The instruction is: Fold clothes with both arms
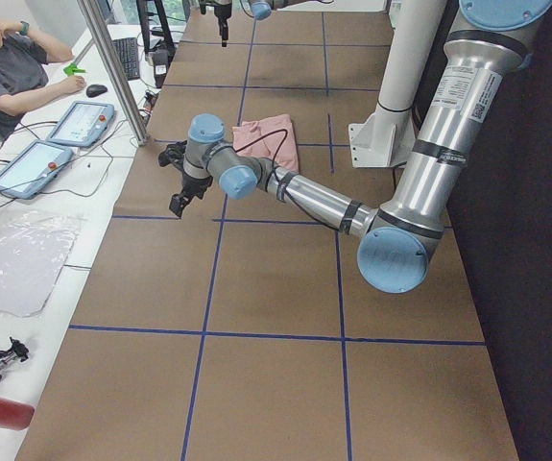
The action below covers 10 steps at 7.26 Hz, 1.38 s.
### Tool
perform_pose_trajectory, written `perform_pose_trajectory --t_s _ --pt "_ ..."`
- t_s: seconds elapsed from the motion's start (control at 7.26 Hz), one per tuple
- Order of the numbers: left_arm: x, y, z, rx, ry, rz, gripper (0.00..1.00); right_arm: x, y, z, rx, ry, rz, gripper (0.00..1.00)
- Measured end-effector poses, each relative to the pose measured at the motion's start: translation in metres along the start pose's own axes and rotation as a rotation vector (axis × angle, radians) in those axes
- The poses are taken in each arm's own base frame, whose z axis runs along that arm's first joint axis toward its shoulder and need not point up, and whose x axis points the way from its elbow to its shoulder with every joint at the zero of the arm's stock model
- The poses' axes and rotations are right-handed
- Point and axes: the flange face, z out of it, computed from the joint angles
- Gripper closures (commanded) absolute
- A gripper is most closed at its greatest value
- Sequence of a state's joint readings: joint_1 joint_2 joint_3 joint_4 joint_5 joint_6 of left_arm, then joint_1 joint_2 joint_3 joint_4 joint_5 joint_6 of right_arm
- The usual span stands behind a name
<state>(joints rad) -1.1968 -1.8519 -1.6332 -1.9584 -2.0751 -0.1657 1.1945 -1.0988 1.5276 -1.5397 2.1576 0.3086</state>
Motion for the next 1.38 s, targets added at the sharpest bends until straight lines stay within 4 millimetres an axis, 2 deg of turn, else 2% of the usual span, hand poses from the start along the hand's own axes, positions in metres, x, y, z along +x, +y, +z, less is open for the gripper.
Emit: perform_pose_trajectory --t_s 0.28,0.41,0.55,0.69,0.83,0.96,1.1,1.24,1.38 --pt "-0.101 0.074 -0.032 -0.036 -0.066 0.032 0.00 0.103 0.052 -0.017 -0.051 0.039 -0.028 0.00" --pt "-0.141 0.119 -0.050 -0.052 -0.050 -0.027 0.00 0.151 0.091 -0.008 -0.094 0.054 -0.015 0.00" --pt "-0.168 0.171 -0.053 -0.078 0.006 -0.109 0.00 0.195 0.139 0.009 -0.145 0.067 0.034 0.00" --pt "-0.185 0.216 -0.051 -0.101 0.053 -0.180 0.00 0.234 0.186 0.018 -0.177 0.064 0.100 0.00" --pt "-0.199 0.248 -0.053 -0.115 0.066 -0.237 0.00 0.262 0.227 0.021 -0.176 0.032 0.159 0.00" --pt "-0.207 0.275 -0.054 -0.139 0.069 -0.294 0.00 0.281 0.264 0.018 -0.155 -0.006 0.200 0.00" --pt "-0.209 0.297 -0.055 -0.178 0.076 -0.349 0.00 0.289 0.292 0.009 -0.129 -0.024 0.226 0.00" --pt "-0.206 0.303 -0.061 -0.207 0.080 -0.389 0.00 0.287 0.308 -0.002 -0.121 -0.027 0.242 0.00" --pt "-0.201 0.301 -0.069 -0.220 0.083 -0.407 0.00 0.283 0.316 -0.010 -0.128 -0.021 0.255 0.00"
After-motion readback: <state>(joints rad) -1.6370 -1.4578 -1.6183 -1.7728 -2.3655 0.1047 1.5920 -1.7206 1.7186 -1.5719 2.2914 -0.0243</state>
